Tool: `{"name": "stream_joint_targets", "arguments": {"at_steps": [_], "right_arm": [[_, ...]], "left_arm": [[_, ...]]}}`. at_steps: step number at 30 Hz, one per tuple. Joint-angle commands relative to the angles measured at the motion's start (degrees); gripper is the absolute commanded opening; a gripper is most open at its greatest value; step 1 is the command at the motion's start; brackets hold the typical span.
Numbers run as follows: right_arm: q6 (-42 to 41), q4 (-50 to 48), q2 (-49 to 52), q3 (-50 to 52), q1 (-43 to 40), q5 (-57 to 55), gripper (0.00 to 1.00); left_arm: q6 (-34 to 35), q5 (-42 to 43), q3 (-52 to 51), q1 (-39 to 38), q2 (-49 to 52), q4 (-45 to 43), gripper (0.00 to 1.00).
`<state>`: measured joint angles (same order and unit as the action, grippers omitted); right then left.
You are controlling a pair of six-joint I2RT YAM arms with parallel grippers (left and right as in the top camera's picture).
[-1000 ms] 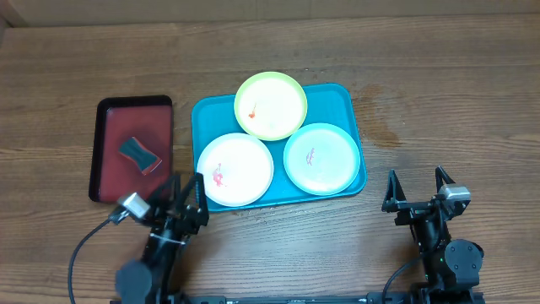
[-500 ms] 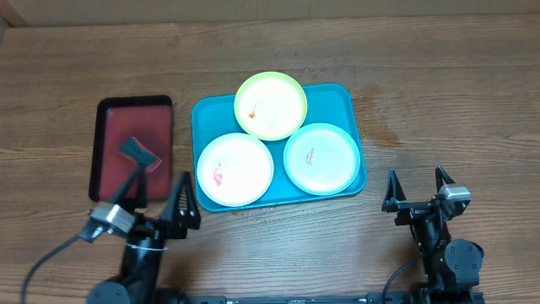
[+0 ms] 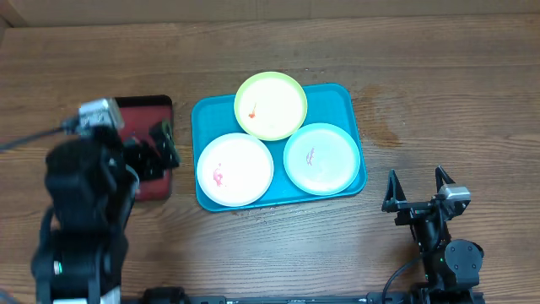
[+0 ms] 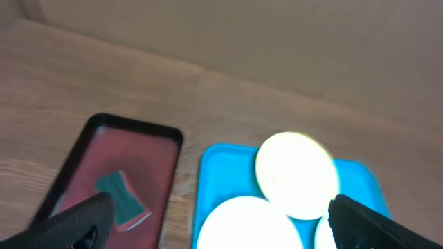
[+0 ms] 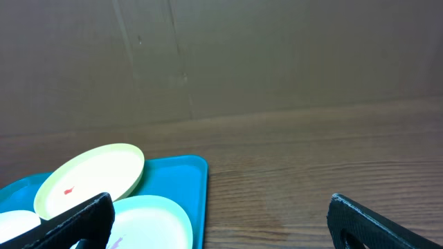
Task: Clean dirty plates on tray and stack at the side
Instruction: 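Move the left gripper over the red tray and lower onto the sponge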
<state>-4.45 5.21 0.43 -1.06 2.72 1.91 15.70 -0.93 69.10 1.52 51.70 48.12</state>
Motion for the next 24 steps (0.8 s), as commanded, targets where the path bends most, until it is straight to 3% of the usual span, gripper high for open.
{"name": "stream_joint_targets", "arguments": {"at_steps": [1,5,9,14,24], "right_arm": [[0.2,-0.4,-0.2,0.6,0.2,-0.6,1.0],[0.2,-0.4,-0.2,0.6,0.2,-0.6,1.0],[0.2,-0.4,-0.2,0.6,0.2,-0.6,1.0],[0.2,-0.4,-0.2,0.6,0.2,-0.6,1.0],[0.2,-0.4,-0.2,0.6,0.2,-0.6,1.0]], "left_arm": [[2.9,-10.2,7.4,1.7,7.1,6.2,1.0],[8.9,-16.6,10.5,5.7,16.2,11.9,1.0],[9.3,-14.2,10.4,8.5,23.3,12.3,1.0],[9.2,-17.6,10.4,11.7,32.0,9.6,1.0],[10.9,-5.4,10.4,16.6,46.5,5.0,1.0]]}}
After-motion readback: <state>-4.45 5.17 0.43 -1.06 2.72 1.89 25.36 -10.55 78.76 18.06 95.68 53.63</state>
